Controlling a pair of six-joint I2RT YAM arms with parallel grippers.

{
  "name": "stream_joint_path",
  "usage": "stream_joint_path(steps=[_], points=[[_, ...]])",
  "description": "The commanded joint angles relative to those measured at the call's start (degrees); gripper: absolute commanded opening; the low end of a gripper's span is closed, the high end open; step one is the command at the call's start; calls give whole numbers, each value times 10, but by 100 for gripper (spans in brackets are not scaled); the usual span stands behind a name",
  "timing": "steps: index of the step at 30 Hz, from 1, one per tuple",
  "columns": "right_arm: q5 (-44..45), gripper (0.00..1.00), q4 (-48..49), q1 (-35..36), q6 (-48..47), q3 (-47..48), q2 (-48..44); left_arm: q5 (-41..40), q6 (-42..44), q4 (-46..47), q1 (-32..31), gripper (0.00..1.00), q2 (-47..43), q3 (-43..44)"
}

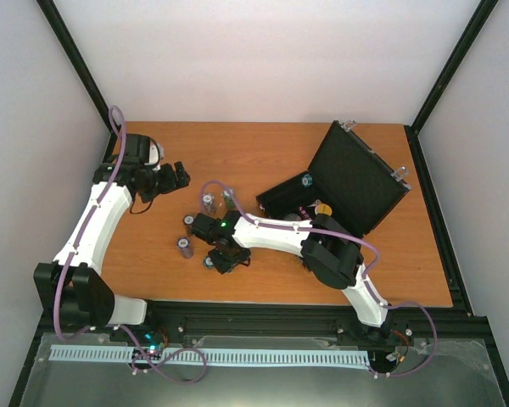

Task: Pack up texas hold em set

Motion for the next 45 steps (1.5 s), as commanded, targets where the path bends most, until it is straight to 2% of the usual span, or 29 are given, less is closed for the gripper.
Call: stream_joint_path(steps=[1,4,10,16,19,26,36,41,45], points=[[-4,47,-6,-7,-11,21,16,5,12,-4,0,100,6,30],[-8,48,-8,-9,-14,27,25,4,15,-3,0,100,9,30],[-7,58,-16,-9,-17,44,37,4,21,-4,0,100,16,30],[11,76,-27,-9,-16,58,23,4,21,-4,0,100,16,32],[16,80,-30,-9,-21,55,14,8,19,-4,0,100,16,32],[-2,80,-27,-9,-21,39,21,13,16,-3,0,100,15,28],[-25,75,-6,-9,-27,23,28,10,16,-4,-1,100,12,22],[-36,62,-8,-9,-29,22,35,8,16,-5,0,100,11,22],[-38,56,-10,-9,-28,19,29,8,18,-6,-1,100,13,23]])
